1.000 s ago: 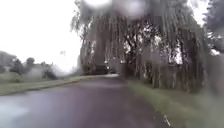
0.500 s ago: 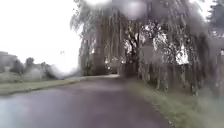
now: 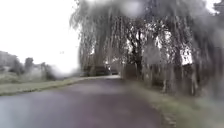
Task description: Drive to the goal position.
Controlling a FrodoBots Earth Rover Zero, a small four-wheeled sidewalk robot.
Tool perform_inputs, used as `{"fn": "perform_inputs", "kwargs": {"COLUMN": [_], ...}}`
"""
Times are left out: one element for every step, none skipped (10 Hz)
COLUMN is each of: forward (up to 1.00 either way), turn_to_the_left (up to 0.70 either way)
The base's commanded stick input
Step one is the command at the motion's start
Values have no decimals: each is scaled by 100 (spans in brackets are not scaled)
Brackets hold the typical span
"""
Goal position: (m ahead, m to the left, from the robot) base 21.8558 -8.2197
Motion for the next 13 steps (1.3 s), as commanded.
{"fn": "perform_inputs", "kwargs": {"forward": [85, 85, 85, 85, 85, 85, 85, 85, 85, 85, 85, 85, 85], "turn_to_the_left": [0, 0, 0, 0, 0, 0, 0, 0, 0, 0, 0, 0, 0]}}
